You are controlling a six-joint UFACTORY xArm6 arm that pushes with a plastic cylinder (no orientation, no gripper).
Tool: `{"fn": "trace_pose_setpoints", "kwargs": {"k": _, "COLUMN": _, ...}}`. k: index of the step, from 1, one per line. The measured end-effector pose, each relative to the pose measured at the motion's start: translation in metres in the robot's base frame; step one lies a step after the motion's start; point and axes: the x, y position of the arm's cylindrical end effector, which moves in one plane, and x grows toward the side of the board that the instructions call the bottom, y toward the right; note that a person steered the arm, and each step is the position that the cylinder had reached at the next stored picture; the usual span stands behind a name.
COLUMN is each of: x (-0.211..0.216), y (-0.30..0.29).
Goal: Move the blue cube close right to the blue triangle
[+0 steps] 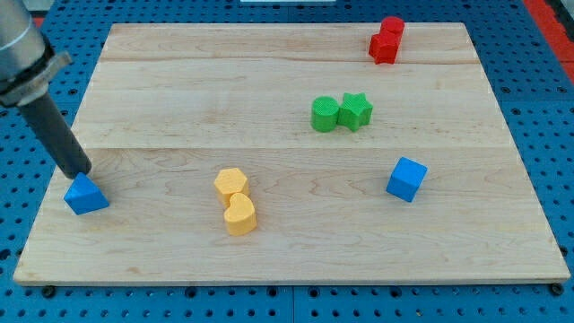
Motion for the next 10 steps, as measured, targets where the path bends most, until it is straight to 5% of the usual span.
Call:
{"fn": "trace_pose_setpoints", "kwargs": {"k": 1, "x": 0.01, "y": 0.02}}
{"fn": "trace_pose_setpoints", "kwargs": {"k": 2, "x": -0.027, "y": 0.043}}
{"fn": "trace_pose_setpoints", "kwargs": {"k": 4, "x": -0.061, "y": 0.281}}
{"fn": "trace_pose_setpoints", "kwargs": {"k": 6, "x": -0.024, "y": 0.454}}
{"fn": "trace_pose_setpoints", "kwargs": {"k": 7, "x": 0.026, "y": 0.474}}
{"fn": "trace_pose_setpoints", "kwargs": {"k": 8, "x": 0.025, "y": 0.392}}
{"fn": "trace_pose_setpoints", "kwargs": {"k": 10, "x": -0.03, "y": 0.329}}
